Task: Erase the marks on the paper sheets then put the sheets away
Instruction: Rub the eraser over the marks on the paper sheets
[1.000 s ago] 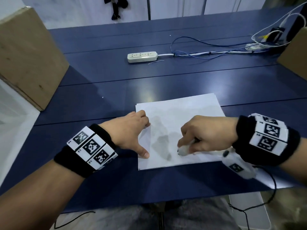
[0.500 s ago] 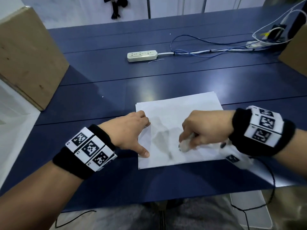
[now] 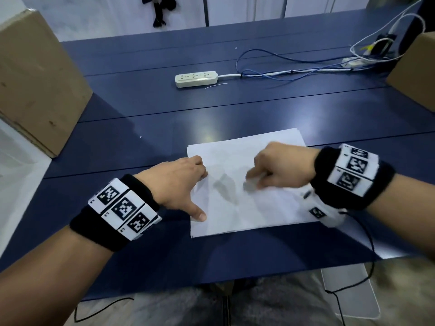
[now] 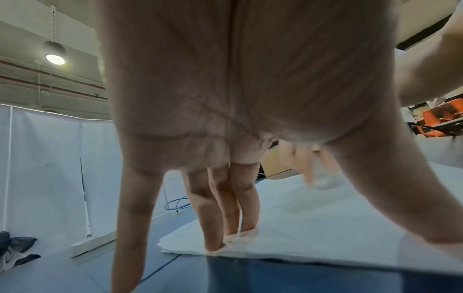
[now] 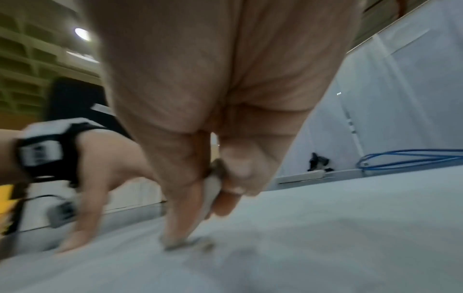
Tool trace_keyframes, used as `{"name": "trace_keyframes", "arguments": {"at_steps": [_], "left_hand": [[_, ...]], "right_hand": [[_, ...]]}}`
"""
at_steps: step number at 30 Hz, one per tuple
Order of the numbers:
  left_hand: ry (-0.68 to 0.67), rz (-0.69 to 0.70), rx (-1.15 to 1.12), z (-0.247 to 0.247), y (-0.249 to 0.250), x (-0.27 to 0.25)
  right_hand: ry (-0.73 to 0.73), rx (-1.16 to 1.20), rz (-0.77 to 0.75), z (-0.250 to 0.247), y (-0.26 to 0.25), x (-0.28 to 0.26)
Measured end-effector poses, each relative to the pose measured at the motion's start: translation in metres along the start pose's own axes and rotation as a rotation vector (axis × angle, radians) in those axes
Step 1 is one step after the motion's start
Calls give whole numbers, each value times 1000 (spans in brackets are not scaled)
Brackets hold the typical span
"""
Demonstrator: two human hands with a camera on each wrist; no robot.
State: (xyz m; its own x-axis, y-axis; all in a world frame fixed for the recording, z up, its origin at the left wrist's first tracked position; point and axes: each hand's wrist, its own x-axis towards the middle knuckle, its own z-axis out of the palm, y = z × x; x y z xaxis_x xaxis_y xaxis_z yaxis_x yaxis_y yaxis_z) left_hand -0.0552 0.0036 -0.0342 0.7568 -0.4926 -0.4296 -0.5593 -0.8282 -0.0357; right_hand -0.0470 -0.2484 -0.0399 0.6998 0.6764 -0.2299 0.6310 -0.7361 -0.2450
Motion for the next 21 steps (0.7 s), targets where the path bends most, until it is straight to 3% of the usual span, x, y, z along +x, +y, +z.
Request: {"name": "trace_keyframes", "arguments": {"at_steps": [2, 4, 9, 11, 14, 16, 18, 21], "left_hand": [[1, -5, -26, 1, -1, -1], [2, -9, -38, 1, -2, 0], [3, -22, -55, 2, -4, 2], [1, -25, -60, 2, -3, 2], [-3, -27, -62, 1, -3, 3], [-3, -28, -66, 1, -3, 3], [0, -33, -75, 2, -4, 3], [2, -36, -82, 2, -4, 2]], "right_hand": [[110, -32, 70, -3, 11, 7], [104, -27, 75, -2, 11, 3], [-206, 133, -42, 5, -16, -17], [-165, 101, 1, -1, -9, -9], [37, 9, 57, -10, 4, 8], [94, -19, 80, -9, 6, 10], [38, -55, 42, -2, -3, 0], [-165, 59, -67, 7, -19, -18]]}}
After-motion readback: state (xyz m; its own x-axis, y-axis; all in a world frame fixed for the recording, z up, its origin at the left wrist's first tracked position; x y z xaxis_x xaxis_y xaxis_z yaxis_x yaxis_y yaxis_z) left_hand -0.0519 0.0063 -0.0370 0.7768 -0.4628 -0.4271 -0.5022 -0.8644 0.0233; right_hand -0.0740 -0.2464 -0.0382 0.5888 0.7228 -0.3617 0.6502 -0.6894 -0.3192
